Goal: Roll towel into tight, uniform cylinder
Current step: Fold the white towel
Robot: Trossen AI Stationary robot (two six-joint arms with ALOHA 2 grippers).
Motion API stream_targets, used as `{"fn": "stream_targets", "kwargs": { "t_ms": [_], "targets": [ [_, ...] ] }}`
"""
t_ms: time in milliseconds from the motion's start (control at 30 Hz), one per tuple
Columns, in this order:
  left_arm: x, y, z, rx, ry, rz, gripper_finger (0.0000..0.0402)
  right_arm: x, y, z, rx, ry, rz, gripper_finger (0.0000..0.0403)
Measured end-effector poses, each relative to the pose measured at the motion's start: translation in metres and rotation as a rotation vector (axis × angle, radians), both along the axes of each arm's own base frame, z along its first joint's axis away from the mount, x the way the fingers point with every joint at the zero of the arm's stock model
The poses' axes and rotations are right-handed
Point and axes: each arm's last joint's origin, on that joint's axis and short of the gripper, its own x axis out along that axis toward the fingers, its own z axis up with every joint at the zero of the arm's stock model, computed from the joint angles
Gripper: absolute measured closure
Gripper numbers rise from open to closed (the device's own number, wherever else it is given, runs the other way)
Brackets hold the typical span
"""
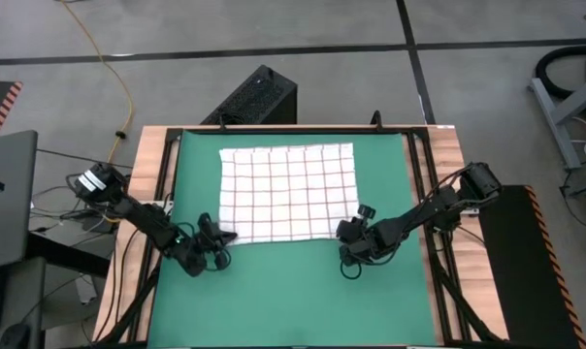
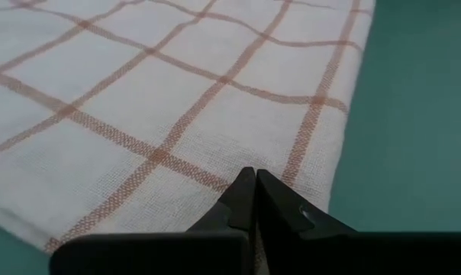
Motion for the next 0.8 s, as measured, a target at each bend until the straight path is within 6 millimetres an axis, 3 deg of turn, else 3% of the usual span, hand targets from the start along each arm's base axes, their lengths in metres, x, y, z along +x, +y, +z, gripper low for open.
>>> {"fn": "stream_targets", "kwargs": {
  "t_ms": [267, 467, 633, 800],
  "targets": [
    [0.020, -0.020, 0.015, -0.004, 0.009, -0.046, 0.0401, 0.000, -0.001, 0.001, -0.032, -0.021, -0.017, 0.0262],
    [0.039, -0.037, 0.042, 0.158, 0.221, -0.056, 0.0401, 0.000, -0.001, 0.001, -0.036, -0.022, -0.018, 0.0262],
    [0.039, -0.041, 0.071, 0.235, 0.418, 0.018, 0.0401, 0.000, -0.001, 0.001, -0.036, -0.021, -0.018, 0.0262],
    [0.035, -0.061, 0.090, 0.264, 0.392, -0.030, 0.0402, 0.000, -0.001, 0.001, -0.037, -0.020, -0.017, 0.0262]
  ]
}}
